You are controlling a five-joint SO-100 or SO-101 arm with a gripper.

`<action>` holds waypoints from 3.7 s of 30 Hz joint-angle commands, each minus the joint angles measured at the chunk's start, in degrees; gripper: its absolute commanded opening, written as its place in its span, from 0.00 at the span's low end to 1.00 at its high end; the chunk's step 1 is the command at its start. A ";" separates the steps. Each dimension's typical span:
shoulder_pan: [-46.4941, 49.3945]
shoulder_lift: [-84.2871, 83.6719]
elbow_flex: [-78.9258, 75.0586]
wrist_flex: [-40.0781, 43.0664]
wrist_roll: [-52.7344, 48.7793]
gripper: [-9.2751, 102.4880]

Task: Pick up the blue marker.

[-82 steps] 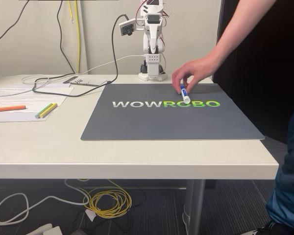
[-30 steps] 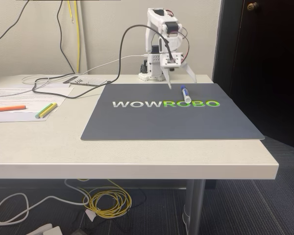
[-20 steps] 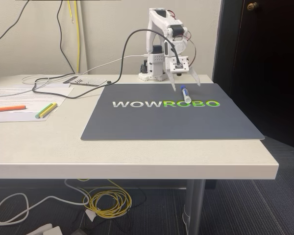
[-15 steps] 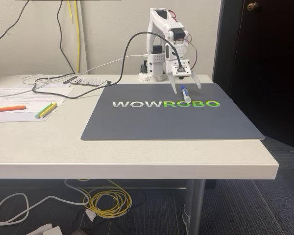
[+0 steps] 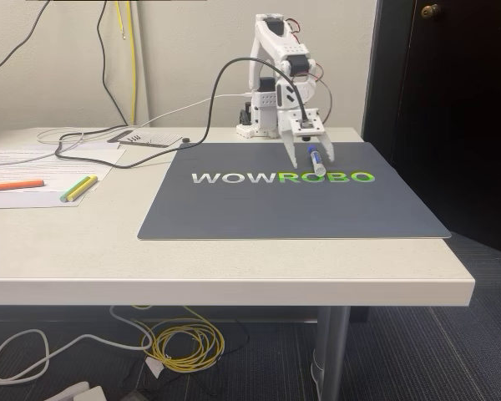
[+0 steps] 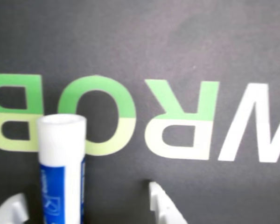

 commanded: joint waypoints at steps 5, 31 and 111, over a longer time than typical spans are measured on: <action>-0.70 0.26 -0.70 -1.23 -0.44 0.27; -1.32 4.13 -0.44 0.00 3.34 0.08; 19.34 68.38 30.32 -10.81 74.88 0.16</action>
